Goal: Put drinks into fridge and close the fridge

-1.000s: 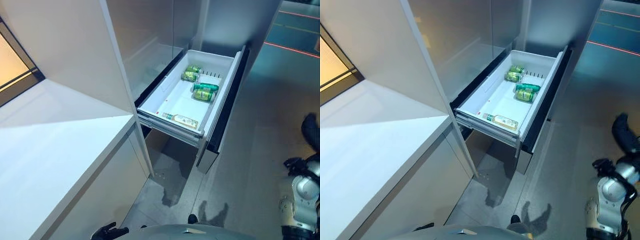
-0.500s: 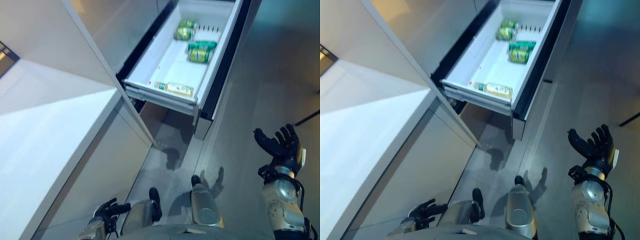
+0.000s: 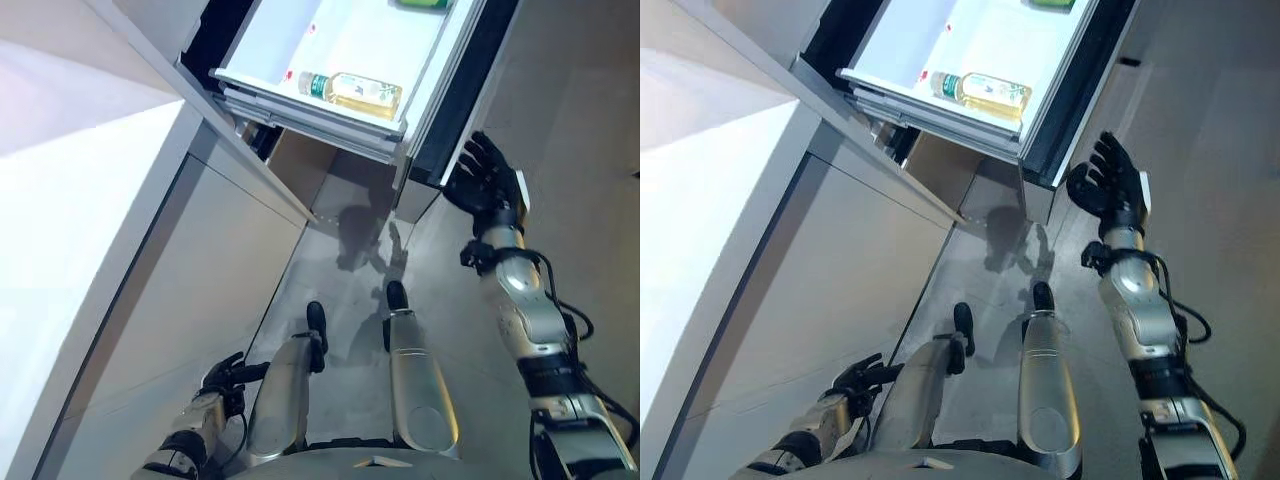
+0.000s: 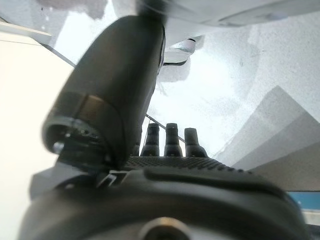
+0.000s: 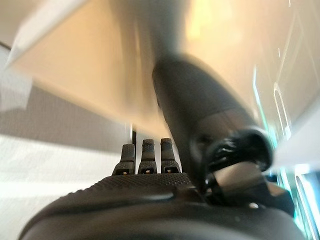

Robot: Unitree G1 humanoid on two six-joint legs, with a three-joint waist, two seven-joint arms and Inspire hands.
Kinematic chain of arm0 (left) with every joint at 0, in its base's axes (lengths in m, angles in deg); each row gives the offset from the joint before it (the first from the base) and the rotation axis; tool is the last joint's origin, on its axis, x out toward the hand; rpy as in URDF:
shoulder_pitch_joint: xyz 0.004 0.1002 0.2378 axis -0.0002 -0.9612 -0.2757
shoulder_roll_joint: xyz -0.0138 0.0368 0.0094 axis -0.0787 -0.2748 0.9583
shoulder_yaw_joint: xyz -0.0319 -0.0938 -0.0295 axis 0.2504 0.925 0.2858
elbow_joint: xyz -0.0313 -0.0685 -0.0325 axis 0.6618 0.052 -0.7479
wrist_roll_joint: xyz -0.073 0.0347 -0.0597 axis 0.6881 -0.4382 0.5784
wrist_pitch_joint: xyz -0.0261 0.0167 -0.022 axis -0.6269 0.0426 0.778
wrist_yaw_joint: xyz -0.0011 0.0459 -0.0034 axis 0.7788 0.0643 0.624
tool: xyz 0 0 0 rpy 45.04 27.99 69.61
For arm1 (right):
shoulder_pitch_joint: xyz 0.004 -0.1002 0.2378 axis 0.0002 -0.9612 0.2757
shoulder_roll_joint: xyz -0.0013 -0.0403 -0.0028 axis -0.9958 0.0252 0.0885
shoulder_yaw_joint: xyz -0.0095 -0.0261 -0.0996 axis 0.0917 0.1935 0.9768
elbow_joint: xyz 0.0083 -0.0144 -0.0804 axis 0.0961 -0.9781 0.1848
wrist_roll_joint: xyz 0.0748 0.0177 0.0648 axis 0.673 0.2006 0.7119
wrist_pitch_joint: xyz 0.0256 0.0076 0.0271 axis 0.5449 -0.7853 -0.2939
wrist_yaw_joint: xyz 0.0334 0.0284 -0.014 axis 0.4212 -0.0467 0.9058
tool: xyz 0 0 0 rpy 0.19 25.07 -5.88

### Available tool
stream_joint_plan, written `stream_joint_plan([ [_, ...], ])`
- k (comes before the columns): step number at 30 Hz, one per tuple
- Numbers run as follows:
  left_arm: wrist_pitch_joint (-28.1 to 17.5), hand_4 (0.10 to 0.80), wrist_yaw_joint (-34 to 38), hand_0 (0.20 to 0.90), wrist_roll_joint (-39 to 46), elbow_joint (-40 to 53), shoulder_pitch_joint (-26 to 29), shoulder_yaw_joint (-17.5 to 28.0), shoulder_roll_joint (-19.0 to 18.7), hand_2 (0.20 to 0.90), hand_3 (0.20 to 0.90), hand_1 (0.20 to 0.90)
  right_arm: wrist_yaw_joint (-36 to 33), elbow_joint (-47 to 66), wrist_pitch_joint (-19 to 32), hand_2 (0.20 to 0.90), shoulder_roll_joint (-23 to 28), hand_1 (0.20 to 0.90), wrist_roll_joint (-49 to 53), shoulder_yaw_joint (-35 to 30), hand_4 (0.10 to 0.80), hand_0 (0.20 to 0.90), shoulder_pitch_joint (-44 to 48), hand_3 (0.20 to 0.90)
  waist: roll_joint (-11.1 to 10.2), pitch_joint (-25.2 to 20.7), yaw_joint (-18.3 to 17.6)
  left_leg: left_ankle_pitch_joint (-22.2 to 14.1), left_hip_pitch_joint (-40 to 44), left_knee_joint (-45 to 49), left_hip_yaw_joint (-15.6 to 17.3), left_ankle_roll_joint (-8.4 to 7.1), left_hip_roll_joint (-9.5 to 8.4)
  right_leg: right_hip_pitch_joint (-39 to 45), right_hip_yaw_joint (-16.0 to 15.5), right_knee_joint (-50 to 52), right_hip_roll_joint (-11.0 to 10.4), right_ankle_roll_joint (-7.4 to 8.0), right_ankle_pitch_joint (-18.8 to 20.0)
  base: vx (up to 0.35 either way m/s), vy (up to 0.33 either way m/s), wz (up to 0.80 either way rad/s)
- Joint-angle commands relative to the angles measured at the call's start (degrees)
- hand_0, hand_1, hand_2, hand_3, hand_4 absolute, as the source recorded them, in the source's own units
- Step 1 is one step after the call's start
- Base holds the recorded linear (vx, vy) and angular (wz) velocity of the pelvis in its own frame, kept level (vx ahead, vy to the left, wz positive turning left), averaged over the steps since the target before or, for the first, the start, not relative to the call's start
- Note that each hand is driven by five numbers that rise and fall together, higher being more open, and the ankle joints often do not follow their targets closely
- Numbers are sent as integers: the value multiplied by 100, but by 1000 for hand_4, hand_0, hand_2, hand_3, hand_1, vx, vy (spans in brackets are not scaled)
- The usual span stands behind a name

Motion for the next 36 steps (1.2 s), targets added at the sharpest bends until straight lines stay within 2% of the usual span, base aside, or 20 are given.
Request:
stream_joint_plan([
  [1, 123, 800, 101, 900, -11, 156, -297, -283, 8, 900, 900, 900, 505, 621, 183, 900, 87, 900, -539, 480, 800, 900, 1020, 900, -58, -142, 206, -139, -161, 400, 238, 461, -447, 250, -763, 199, 244, -638, -316, 7, 35, -1],
  [9, 197, 800, 66, 900, 27, 231, -179, -519, 67, 900, 900, 900, 776, 440, -413, 900, -259, 900, -924, 1596, 800, 900, 2406, 900, 139, -3, 532, -13, -182, 289, 334, 442, -509, 203, -954, 186, 86, -630, -297, 18, 61, -4],
  [16, 182, 800, -30, 900, -30, 257, -135, -637, 82, 900, 900, 900, 925, 421, -839, 900, -659, 900, -1393, 2293, 800, 900, 3138, 900, 262, 68, 727, 88, -117, 141, 324, 430, -569, 236, -983, 120, 33, -632, -277, -1, 28, -6],
  [19, 185, 800, -89, 900, -120, 283, -151, -678, 76, 900, 900, 900, 955, 415, -1001, 900, -842, 900, -1385, 2497, 800, 900, 3417, 900, 315, 78, 818, 115, -93, 107, 292, 426, -601, 260, -1008, 111, 4, -632, -276, 1, 6, 4],
  [21, 168, 800, -90, 900, -127, 314, -145, -724, 67, 900, 900, 900, 1046, 335, -1221, 900, -1048, 900, -965, 2665, 800, 900, 3600, 900, 356, 82, 892, 151, -68, 48, 272, 424, -625, 266, -1031, 96, -22, -628, -268, -27, 6, 14],
  [27, -198, 800, -261, 900, -139, 479, -214, -757, 88, 900, 900, 900, 1004, 64, -1115, 900, -1488, 900, -944, 2955, 800, 900, 3740, 900, 468, 32, 1033, 206, 42, -50, 258, 396, -661, 360, -1107, 84, -116, -636, -285, -3, 21, 9],
  [36, -137, 800, -336, 900, 7, 747, -221, -775, 90, 900, 900, 900, 746, -169, -822, 900, -1615, 900, -901, 2963, 800, 900, 3849, 900, 490, -105, 1161, 222, 205, -156, 147, 412, -712, 543, -1212, -21, -195, -614, -262, 16, 2, 13],
])
